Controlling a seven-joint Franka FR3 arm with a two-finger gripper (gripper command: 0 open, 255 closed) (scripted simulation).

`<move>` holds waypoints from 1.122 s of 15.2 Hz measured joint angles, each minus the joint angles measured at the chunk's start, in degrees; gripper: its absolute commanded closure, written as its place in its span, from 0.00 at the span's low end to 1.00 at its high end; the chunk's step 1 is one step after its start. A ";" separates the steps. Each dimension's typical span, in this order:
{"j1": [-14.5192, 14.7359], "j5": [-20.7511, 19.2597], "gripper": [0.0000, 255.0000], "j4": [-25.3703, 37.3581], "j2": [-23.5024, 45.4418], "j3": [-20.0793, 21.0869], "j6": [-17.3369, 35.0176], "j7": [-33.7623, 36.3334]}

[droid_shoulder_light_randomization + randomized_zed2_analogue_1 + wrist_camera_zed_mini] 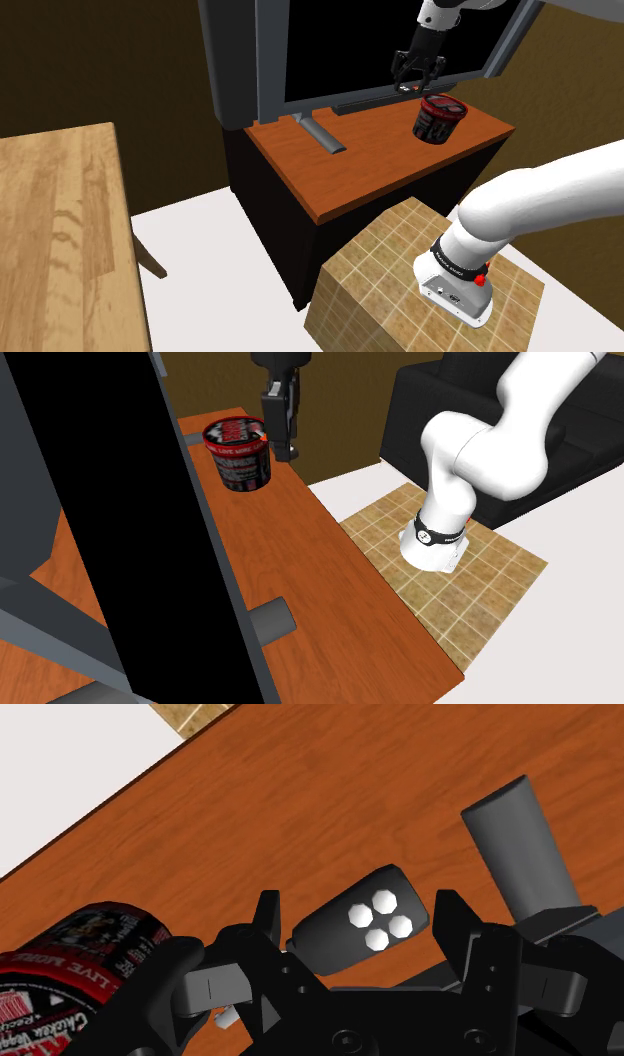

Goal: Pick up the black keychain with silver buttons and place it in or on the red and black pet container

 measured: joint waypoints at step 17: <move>-5.97 -1.83 1.00 17.12 16.83 -18.73 0.86 -24.72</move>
